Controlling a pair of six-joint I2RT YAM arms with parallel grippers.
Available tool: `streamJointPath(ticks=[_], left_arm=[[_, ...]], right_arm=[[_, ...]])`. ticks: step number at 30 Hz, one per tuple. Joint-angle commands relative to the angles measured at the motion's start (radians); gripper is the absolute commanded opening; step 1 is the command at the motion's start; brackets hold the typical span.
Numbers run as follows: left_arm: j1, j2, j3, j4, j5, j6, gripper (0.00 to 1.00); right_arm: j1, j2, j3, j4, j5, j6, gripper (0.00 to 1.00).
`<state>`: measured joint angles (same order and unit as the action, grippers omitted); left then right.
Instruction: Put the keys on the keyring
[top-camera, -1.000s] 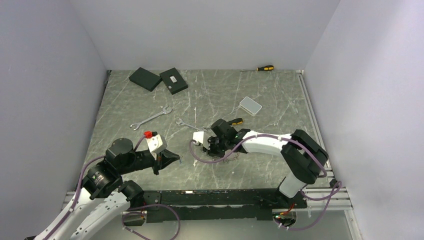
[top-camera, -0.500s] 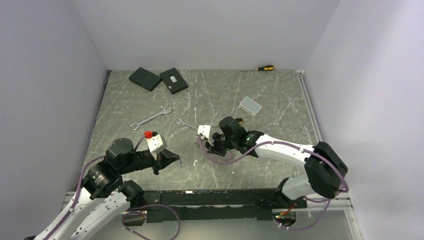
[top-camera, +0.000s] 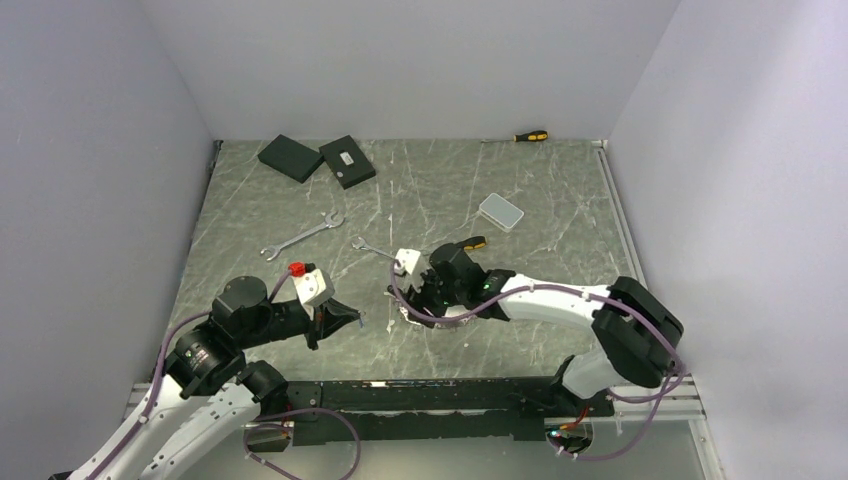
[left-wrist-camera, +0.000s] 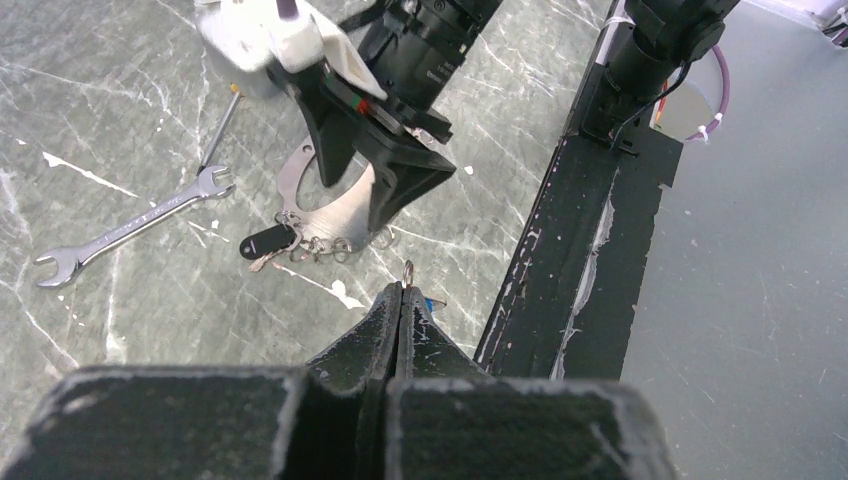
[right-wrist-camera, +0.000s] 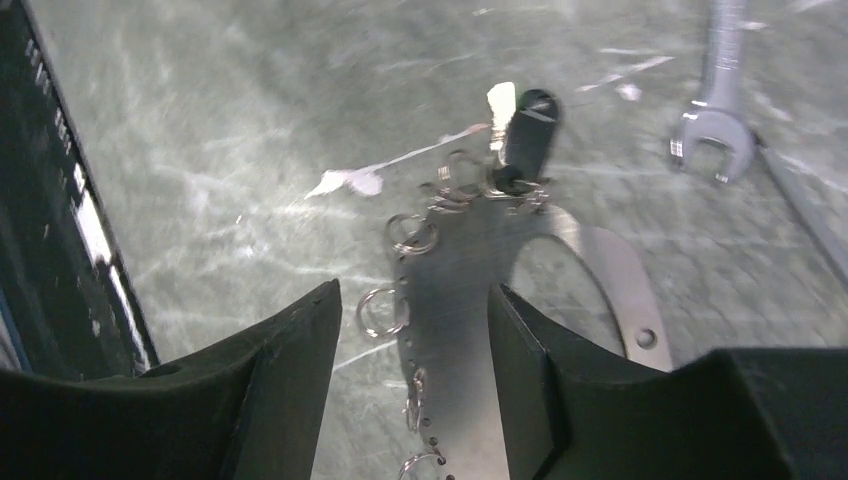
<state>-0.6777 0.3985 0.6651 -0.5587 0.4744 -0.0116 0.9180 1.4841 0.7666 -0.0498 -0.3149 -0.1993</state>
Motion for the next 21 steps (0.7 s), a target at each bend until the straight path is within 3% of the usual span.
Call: streamJointPath(ticks=[1, 5, 8, 13, 21], left_arm=[[-0.001, 0.004, -0.002, 0.025, 0.012, -0.001, 0.00], [-0.001, 0.005, -0.005, 0.028, 0.007, -0.001, 0.00], [-0.001, 0.010, -0.007, 0.030, 0.008, -0.001, 0.00], [-0.001, 0.021, -0.004, 0.030, 0.010, -0.001, 0.00], [-0.001, 0.016, -0.007, 0.031, 0.001, -0.001, 0.00]], right_arm=[[0.001, -0.104, -0.038, 0.156, 0.250, 0.282, 0.60], [0.014, -0.171, -0.046, 0.061, 0.418, 0.602, 0.56], [0.079, -0.194, -0.051, -0.031, 0.462, 0.747, 0.54], [0.195, -0.127, -0.034, -0.065, 0.469, 0.854, 0.53], [0.203, -0.021, 0.004, -0.115, 0.506, 0.971, 0.49]])
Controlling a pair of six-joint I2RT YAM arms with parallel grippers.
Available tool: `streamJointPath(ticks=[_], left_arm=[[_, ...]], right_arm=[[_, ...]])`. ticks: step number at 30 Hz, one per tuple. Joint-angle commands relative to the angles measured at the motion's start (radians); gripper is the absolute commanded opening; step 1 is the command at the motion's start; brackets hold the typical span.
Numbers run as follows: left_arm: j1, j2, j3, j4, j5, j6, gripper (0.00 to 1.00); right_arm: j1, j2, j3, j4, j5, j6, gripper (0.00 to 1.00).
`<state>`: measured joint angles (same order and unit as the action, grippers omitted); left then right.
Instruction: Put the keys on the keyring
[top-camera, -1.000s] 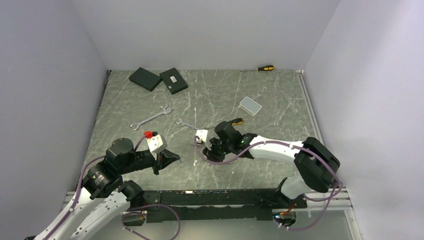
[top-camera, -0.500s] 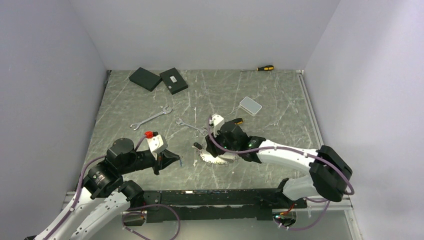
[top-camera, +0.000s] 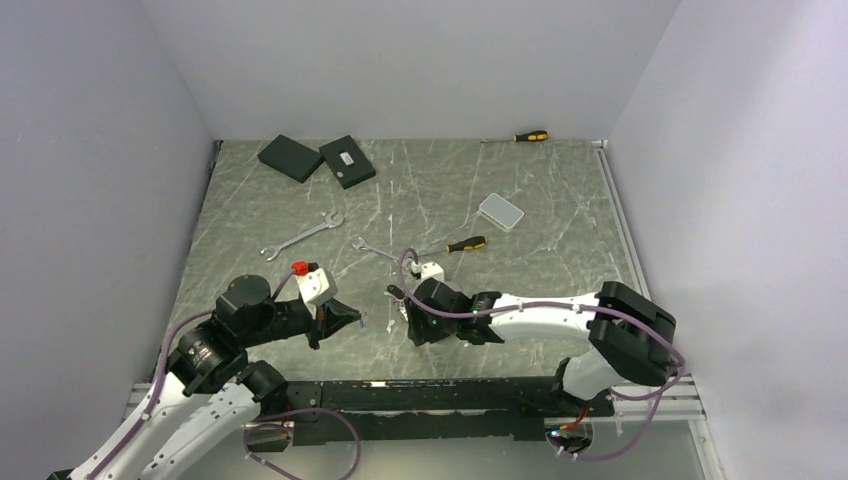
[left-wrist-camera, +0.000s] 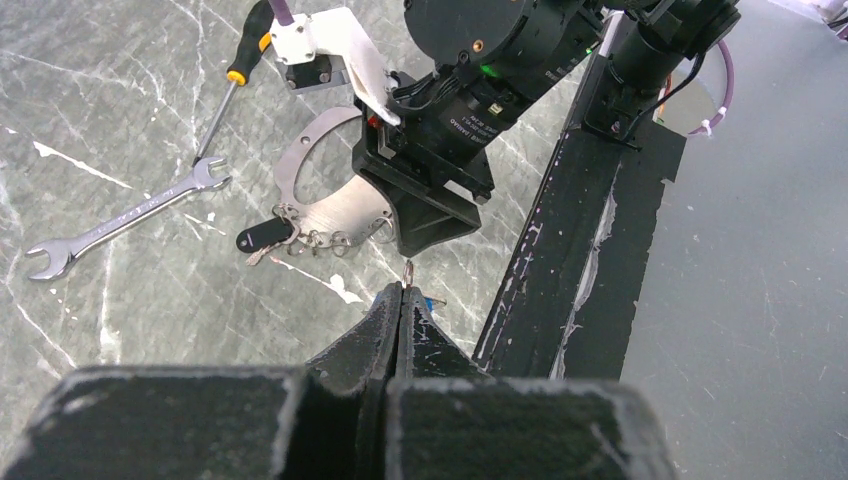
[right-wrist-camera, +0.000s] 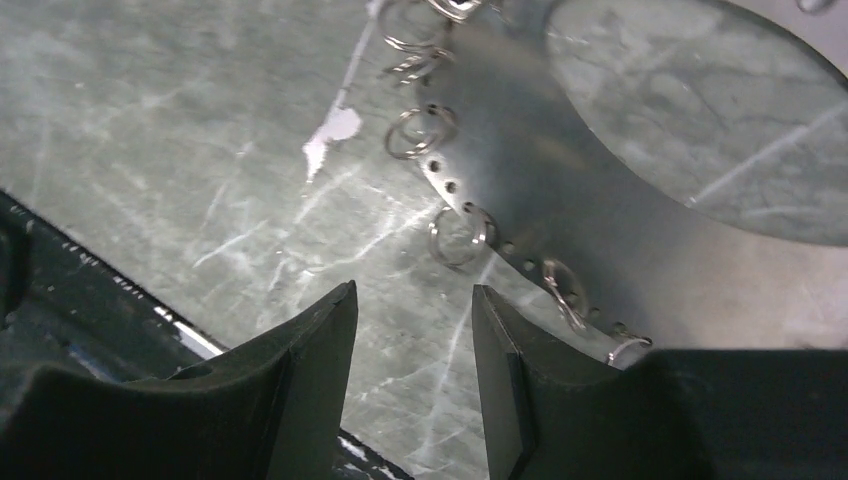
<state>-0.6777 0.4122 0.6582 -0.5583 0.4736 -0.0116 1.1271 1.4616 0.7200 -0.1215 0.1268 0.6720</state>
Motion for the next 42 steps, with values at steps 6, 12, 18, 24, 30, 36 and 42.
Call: streamJointPath(ticks=[6, 12, 18, 24, 30, 36, 42], left_arm=[[-0.001, 0.003, 0.001, 0.031, -0.004, -0.001, 0.00], [-0.001, 0.007, 0.001, 0.031, -0.009, -0.001, 0.00], [-0.001, 0.010, 0.000, 0.033, -0.004, -0.001, 0.00], [-0.002, 0.010, -0.001, 0.035, -0.007, -0.001, 0.00], [-0.001, 0.016, -0.001, 0.036, 0.000, -0.001, 0.00], [-0.001, 0.015, -0.001, 0.034, 0.000, -0.001, 0.00], [-0.001, 0.019, -0.001, 0.036, 0.009, -0.001, 0.00]], right_arm=[[-0.072, -0.026, -0.033, -0.009, 0.014, 0.119, 0.51], [-0.200, -0.075, -0.107, 0.009, -0.025, 0.046, 0.52], [-0.315, -0.123, -0.088, -0.075, -0.002, -0.053, 0.54], [-0.393, -0.244, -0.050, -0.211, 0.110, -0.119, 0.60], [-0.408, -0.310, -0.076, -0.210, 0.015, -0.117, 0.56], [-0.392, -0.278, -0.125, -0.131, -0.116, -0.001, 0.51], [-0.354, -0.264, -0.162, -0.022, -0.152, 0.172, 0.51]])
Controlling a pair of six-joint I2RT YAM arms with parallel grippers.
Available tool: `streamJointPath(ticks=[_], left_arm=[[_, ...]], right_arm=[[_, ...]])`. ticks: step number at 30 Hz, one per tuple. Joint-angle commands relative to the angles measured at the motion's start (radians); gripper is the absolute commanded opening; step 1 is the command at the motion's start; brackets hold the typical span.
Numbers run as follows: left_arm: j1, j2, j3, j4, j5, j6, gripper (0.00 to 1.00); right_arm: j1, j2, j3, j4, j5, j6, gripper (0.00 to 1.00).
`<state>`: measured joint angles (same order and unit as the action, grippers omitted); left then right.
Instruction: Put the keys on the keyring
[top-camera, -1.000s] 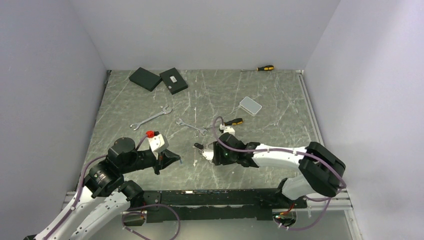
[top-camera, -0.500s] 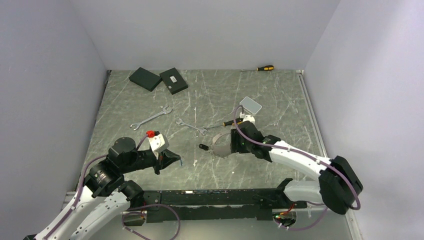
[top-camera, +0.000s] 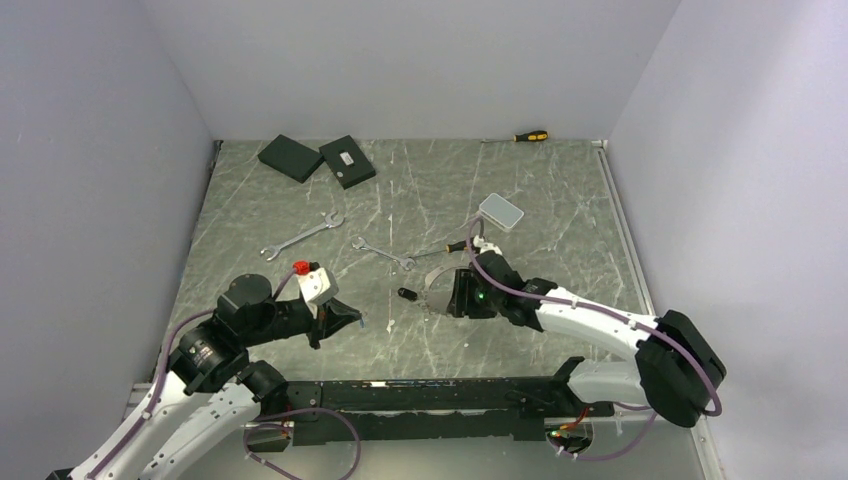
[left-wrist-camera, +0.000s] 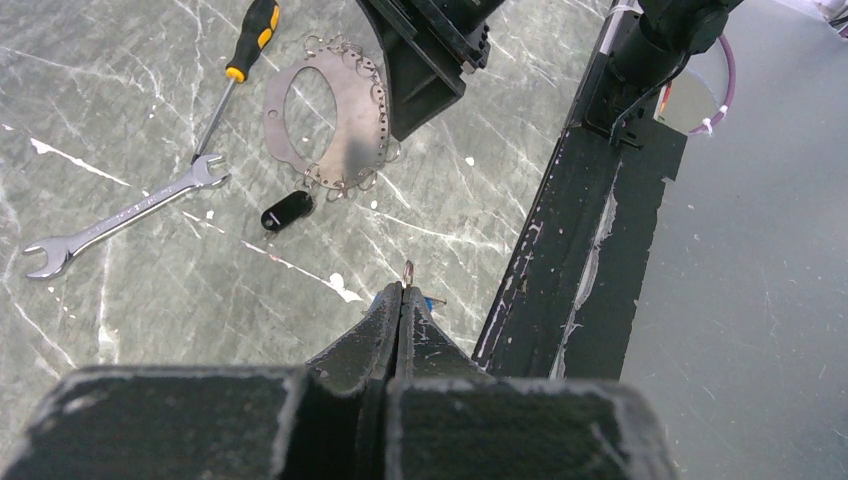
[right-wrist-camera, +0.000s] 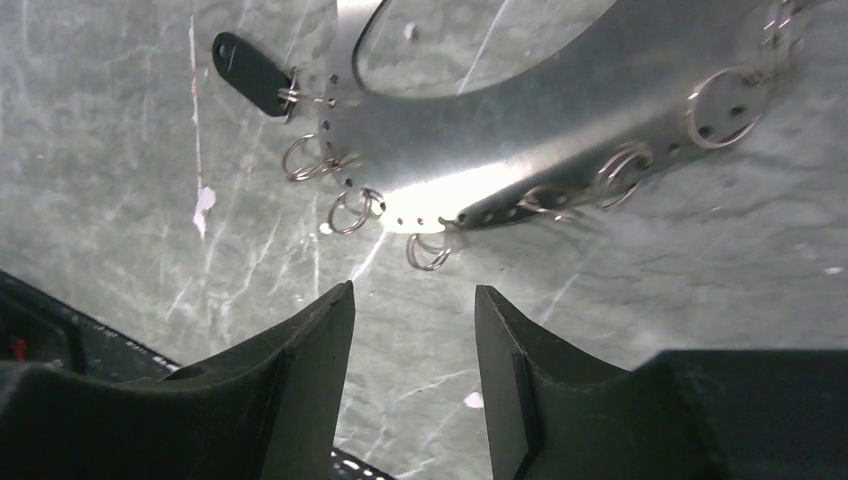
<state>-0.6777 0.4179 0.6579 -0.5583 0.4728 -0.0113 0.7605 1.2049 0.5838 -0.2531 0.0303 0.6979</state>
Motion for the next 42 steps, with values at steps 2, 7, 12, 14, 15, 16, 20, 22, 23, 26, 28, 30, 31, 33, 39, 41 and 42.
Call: streamJointPath(ticks=[2, 7, 12, 14, 15, 16, 20, 22, 23, 26, 28, 30, 31, 33, 39, 41, 42], left_arm=[[-0.002, 0.013, -0.003, 0.037, 0.012, -0.001, 0.00], [-0.002, 0.016, -0.001, 0.037, 0.015, -0.001, 0.00], [-0.001, 0.017, -0.001, 0.038, 0.013, -0.001, 0.00], [-0.002, 0.017, -0.001, 0.037, 0.009, -0.001, 0.00], [-0.002, 0.016, -0.001, 0.038, 0.009, -0.001, 0.00], [-0.002, 0.016, -0.001, 0.038, 0.009, -0.001, 0.00], [-0.002, 0.016, -0.002, 0.038, 0.005, -0.001, 0.00], [-0.001, 0.013, -0.003, 0.038, 0.002, -0.001, 0.00], [-0.002, 0.013, -0.003, 0.038, 0.001, -0.001, 0.00], [-0.002, 0.014, -0.003, 0.038, 0.001, -0.001, 0.00], [-0.002, 0.015, -0.003, 0.038, -0.001, -0.001, 0.00], [-0.002, 0.016, -0.002, 0.038, 0.001, -0.001, 0.00], [-0.001, 0.016, -0.001, 0.038, 0.002, -0.001, 0.00], [-0.001, 0.016, -0.001, 0.038, 0.002, -0.001, 0.00], [-0.002, 0.019, -0.001, 0.037, 0.003, -0.001, 0.00], [-0.001, 0.015, -0.001, 0.037, 0.001, -0.001, 0.00], [0.000, 0.013, -0.003, 0.038, 0.000, -0.001, 0.00]], right_arm=[[0.012, -0.010, -0.044, 0.138, -0.050, 0.214, 0.51], [0.014, 0.013, -0.080, 0.184, -0.033, 0.312, 0.48], [0.014, 0.078, -0.087, 0.218, -0.042, 0.356, 0.44], [0.013, 0.108, -0.083, 0.217, -0.049, 0.363, 0.43], [0.014, 0.121, -0.081, 0.222, -0.051, 0.362, 0.42], [0.014, 0.131, -0.077, 0.220, -0.048, 0.361, 0.42], [0.014, 0.145, -0.060, 0.186, 0.000, 0.335, 0.37], [0.014, 0.138, -0.052, 0.161, 0.022, 0.312, 0.31], [0.014, 0.131, -0.044, 0.140, 0.038, 0.288, 0.26], [0.013, 0.114, -0.014, 0.056, 0.107, 0.195, 0.17], [0.013, 0.105, 0.003, -0.001, 0.156, 0.132, 0.13], [0.013, 0.099, 0.021, -0.030, 0.186, 0.049, 0.12], [0.013, 0.095, 0.028, -0.035, 0.191, 0.004, 0.12], [0.013, 0.083, 0.041, -0.041, 0.195, -0.071, 0.15], [0.005, 0.039, 0.050, -0.048, 0.143, -0.150, 0.49], [-0.003, 0.013, 0.040, -0.046, 0.128, -0.132, 0.53], [-0.008, 0.005, 0.031, -0.043, 0.119, -0.122, 0.53]])
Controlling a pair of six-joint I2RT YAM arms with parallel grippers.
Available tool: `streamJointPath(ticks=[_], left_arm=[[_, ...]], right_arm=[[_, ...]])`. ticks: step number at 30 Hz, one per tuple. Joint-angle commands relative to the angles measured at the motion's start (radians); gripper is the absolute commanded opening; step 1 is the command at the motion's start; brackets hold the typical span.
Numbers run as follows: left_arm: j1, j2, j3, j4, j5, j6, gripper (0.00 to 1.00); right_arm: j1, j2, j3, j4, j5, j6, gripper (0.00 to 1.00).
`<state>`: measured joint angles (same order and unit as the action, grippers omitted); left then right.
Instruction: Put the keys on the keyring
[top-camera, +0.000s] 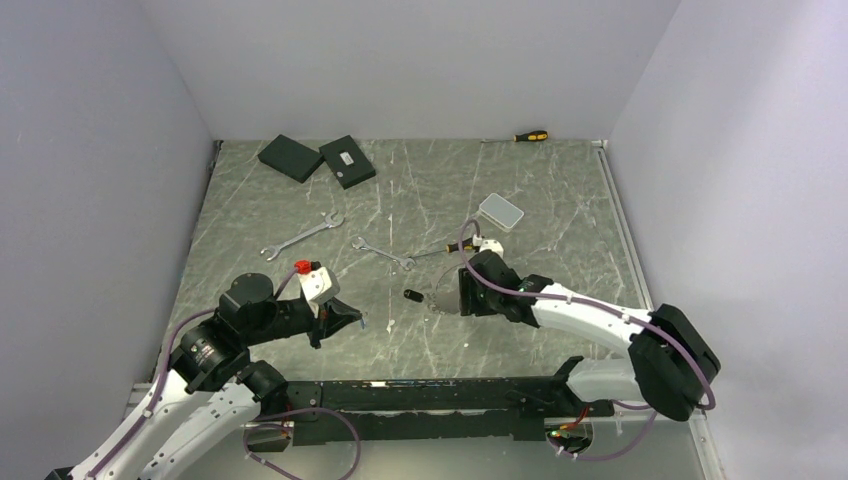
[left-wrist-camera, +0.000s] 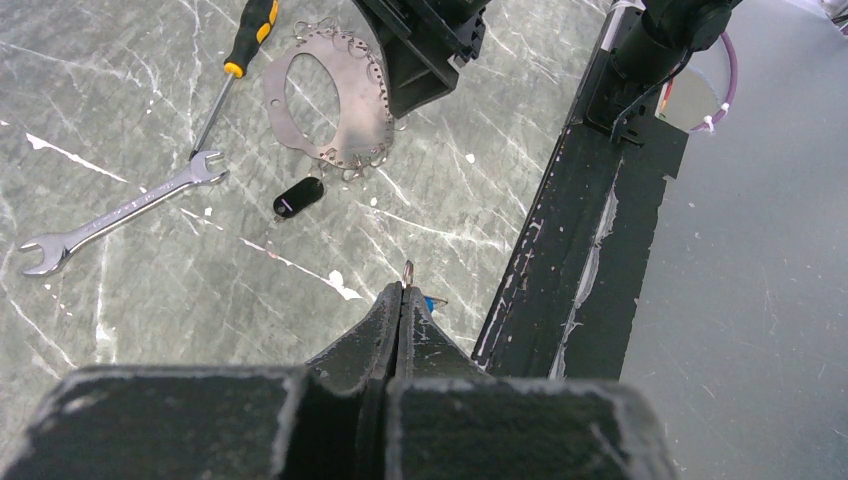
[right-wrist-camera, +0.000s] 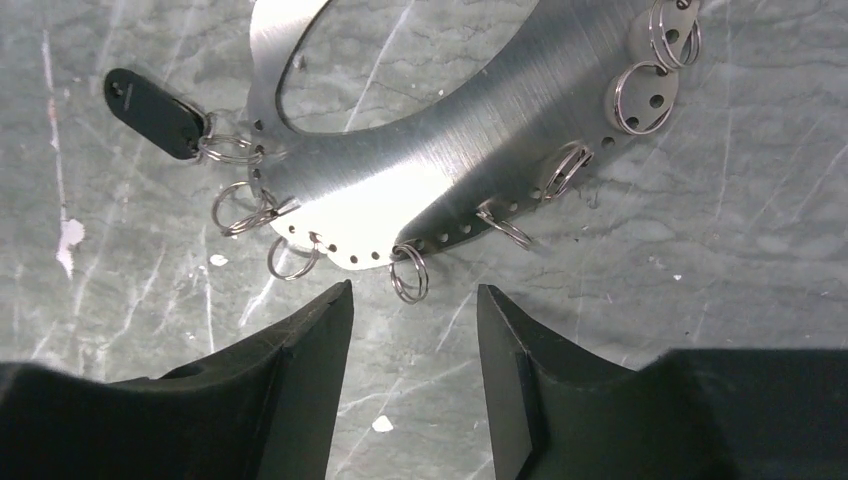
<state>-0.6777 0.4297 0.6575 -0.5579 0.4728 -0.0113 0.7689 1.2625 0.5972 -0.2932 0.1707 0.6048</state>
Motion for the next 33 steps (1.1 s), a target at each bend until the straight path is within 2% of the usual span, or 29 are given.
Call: streamJointPath(ticks=[1, 11, 16, 22, 26, 30, 33], left_arm=[[-0.002, -0.001, -0.002, 0.036, 0.000, -0.001, 0.00], [-0.001, -0.005, -0.002, 0.036, 0.004, -0.001, 0.00], [-0.001, -0.008, -0.004, 0.036, 0.002, -0.001, 0.00], [-0.002, -0.006, -0.004, 0.036, 0.001, -0.001, 0.00], [-0.001, -0.005, -0.002, 0.036, 0.001, 0.000, 0.00], [-0.001, -0.003, -0.002, 0.037, 0.000, -0.001, 0.00], [-0.001, -0.003, -0.002, 0.038, 0.000, -0.001, 0.00]], right_arm=[[-0.023, -0.069, 0.009, 0.003, -0.032, -0.018, 0.53], [-0.065, -0.050, -0.072, 0.117, -0.154, 0.025, 0.40], [-0.091, -0.016, -0.099, 0.171, -0.189, 0.033, 0.38], [-0.123, 0.015, -0.122, 0.222, -0.225, 0.036, 0.32], [-0.142, 0.024, -0.128, 0.252, -0.257, 0.028, 0.20], [-0.145, 0.015, -0.121, 0.264, -0.300, -0.019, 0.00], [-0.146, -0.015, -0.106, 0.237, -0.306, -0.084, 0.00]])
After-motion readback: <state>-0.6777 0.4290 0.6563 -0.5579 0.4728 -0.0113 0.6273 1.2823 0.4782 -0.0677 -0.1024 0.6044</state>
